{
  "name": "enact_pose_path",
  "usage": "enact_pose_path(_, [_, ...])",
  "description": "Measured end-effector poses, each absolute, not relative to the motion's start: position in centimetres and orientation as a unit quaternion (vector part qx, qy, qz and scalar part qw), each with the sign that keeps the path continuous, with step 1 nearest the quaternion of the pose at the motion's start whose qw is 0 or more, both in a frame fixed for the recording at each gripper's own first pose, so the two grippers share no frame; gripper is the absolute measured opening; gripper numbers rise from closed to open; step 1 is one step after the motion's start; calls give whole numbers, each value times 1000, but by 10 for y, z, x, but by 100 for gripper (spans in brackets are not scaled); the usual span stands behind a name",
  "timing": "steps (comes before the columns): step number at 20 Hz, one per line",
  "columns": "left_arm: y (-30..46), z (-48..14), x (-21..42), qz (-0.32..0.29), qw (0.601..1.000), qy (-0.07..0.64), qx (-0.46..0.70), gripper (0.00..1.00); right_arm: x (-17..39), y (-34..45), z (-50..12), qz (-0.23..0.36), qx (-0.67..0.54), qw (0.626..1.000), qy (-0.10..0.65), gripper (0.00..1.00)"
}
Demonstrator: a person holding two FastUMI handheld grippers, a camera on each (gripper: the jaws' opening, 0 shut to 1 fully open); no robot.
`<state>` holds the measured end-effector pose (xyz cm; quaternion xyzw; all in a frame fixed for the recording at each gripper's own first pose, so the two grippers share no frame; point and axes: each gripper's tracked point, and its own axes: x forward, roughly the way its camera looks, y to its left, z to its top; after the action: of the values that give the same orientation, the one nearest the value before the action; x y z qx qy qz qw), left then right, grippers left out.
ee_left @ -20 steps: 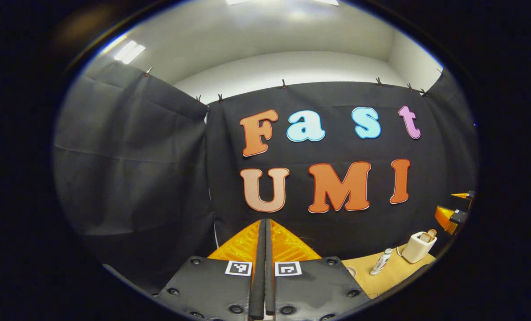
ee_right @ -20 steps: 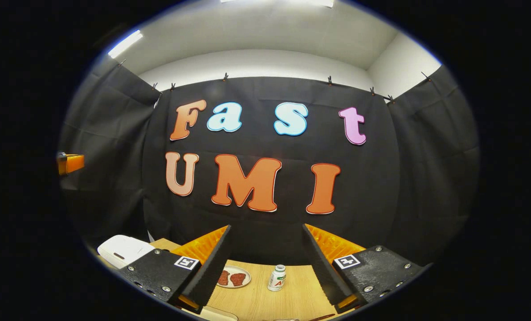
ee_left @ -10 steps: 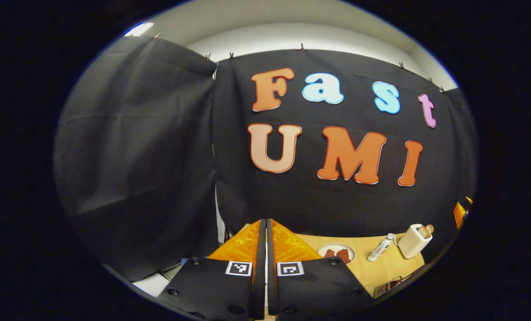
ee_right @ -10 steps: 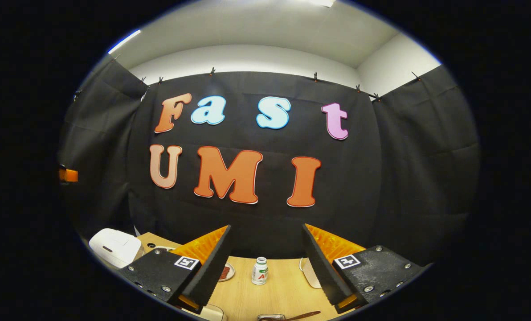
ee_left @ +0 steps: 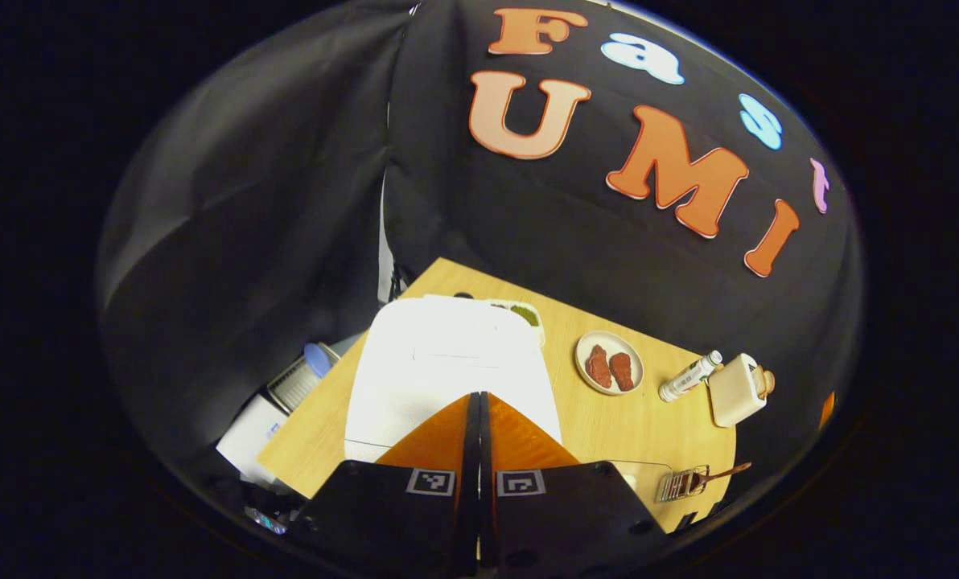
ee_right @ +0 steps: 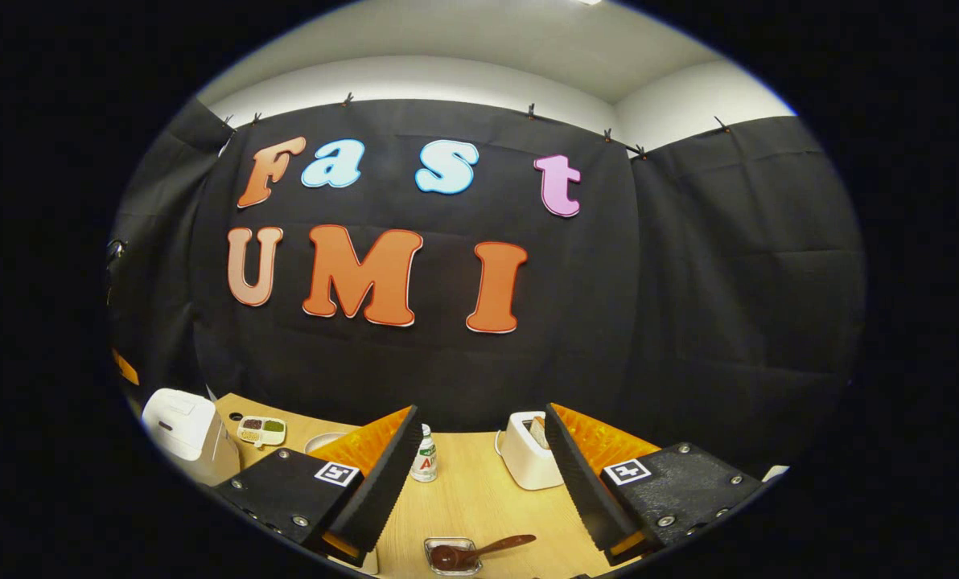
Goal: Close the left gripper, press the button to open the rice cooker; take a wooden spoon from the chopstick holder with the right hand, scoop a spoonful of rice and pour it into the rice cooker, then put the wooden spoon back into the chopstick holder.
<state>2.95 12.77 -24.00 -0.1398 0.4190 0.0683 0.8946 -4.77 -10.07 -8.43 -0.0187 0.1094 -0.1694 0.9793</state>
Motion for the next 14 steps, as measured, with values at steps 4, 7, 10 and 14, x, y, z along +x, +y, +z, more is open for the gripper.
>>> enact_pose_path(4, [122, -285, 30, 59, 864, 468, -173, 5, -61, -113, -102, -193, -20, 972, 132, 95])
enact_pose_path(7, [122, -308, 34, 55, 848, 491, -193, 5, -69, -121, -112, -204, -25, 968, 145, 95])
enact_pose_path(10, [125, -328, 33, 65, 835, 510, -195, 6, -76, -127, -120, -212, -27, 964, 156, 95])
enact_pose_path(14, [125, -340, 34, 71, 839, 512, -167, 4, -87, -141, -136, -222, -18, 960, 170, 95])
